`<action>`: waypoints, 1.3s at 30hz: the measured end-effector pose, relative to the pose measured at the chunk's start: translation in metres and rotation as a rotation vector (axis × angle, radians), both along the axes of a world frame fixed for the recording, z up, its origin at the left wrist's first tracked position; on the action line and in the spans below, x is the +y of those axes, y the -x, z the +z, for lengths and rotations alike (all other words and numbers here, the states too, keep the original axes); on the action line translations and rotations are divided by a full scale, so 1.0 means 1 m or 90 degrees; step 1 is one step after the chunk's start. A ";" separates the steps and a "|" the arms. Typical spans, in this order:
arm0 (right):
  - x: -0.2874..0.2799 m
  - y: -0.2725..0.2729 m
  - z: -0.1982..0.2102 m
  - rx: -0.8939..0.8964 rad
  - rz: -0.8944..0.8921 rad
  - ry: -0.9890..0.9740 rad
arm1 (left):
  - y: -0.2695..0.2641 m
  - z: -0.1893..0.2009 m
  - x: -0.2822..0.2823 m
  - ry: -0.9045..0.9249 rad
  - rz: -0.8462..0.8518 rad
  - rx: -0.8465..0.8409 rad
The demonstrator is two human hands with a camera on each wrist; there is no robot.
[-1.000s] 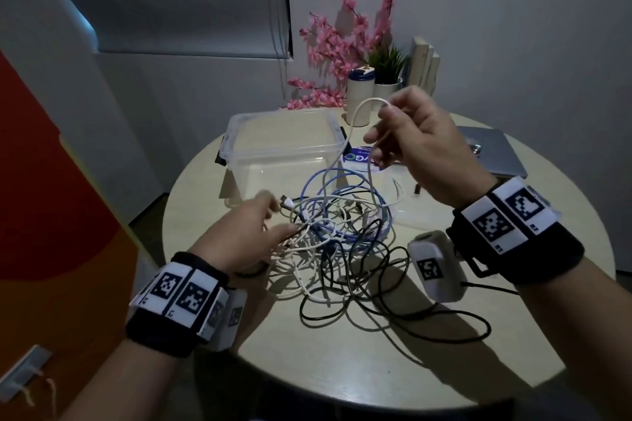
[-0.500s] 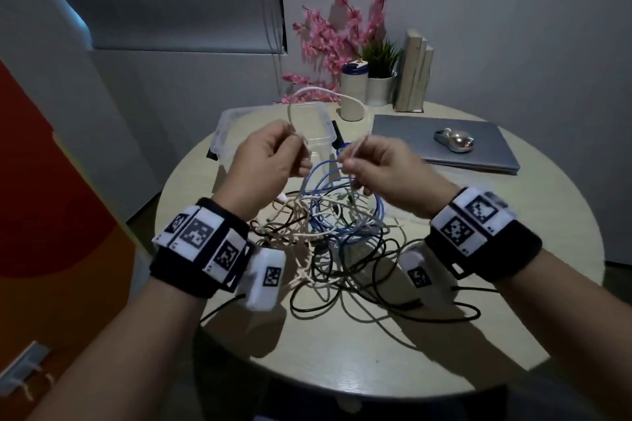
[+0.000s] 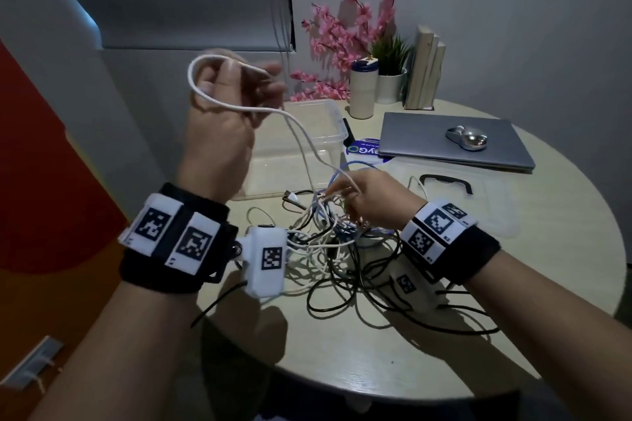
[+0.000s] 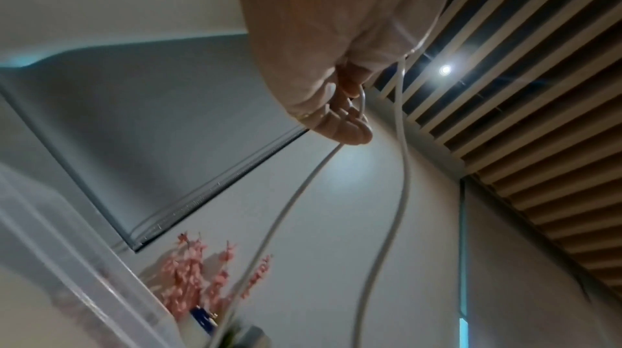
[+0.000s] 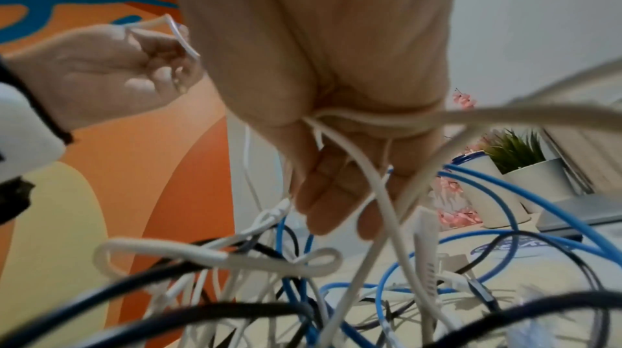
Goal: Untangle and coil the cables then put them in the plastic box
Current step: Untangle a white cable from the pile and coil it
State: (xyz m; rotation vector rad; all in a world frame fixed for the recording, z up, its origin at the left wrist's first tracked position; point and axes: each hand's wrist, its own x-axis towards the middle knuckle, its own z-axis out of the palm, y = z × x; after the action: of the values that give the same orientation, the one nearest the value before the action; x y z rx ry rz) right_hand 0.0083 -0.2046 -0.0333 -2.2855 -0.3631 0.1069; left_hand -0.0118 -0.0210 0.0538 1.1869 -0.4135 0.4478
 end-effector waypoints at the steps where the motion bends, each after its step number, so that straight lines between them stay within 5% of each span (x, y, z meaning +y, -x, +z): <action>1: -0.001 -0.002 0.002 0.035 -0.033 -0.065 | 0.001 -0.002 0.006 -0.022 0.018 0.011; 3: -0.004 -0.006 0.005 0.093 -0.026 -0.157 | 0.001 -0.011 0.014 -0.064 0.039 0.058; 7: -0.007 -0.004 0.014 0.202 0.173 -0.158 | 0.002 -0.032 0.017 -0.059 -0.044 0.128; 9: -0.002 -0.001 0.019 0.222 0.155 -0.226 | 0.002 -0.037 0.015 -0.046 -0.093 0.117; 14: 0.015 -0.010 0.011 0.071 0.070 -0.171 | 0.001 -0.036 -0.004 -0.033 -0.158 0.114; 20: 0.019 -0.016 0.014 -0.028 -0.021 -0.080 | 0.001 -0.045 -0.003 -0.227 -0.023 0.046; 25: 0.017 -0.017 0.043 -0.004 -0.001 -0.325 | -0.008 -0.063 0.002 -0.265 0.053 0.226; 28: 0.021 -0.015 0.062 0.010 0.036 -0.452 | -0.016 -0.074 -0.003 -0.289 -0.008 0.309; 31: 0.020 -0.012 0.077 -0.025 0.068 -0.515 | -0.023 -0.085 -0.010 -0.481 -0.094 0.300; 34: 0.016 -0.009 0.088 -0.064 0.104 -0.586 | -0.028 -0.089 -0.020 -0.503 -0.108 0.287; 39: 0.000 -0.012 0.096 -0.170 0.102 -0.625 | -0.035 -0.081 -0.020 -0.571 0.041 0.259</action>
State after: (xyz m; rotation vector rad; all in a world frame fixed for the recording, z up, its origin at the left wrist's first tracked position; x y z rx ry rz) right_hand 0.0205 -0.2050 0.0627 -1.2954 -0.5790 -0.2518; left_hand 0.0233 -0.0413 -0.0274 2.1154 -0.2139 0.0413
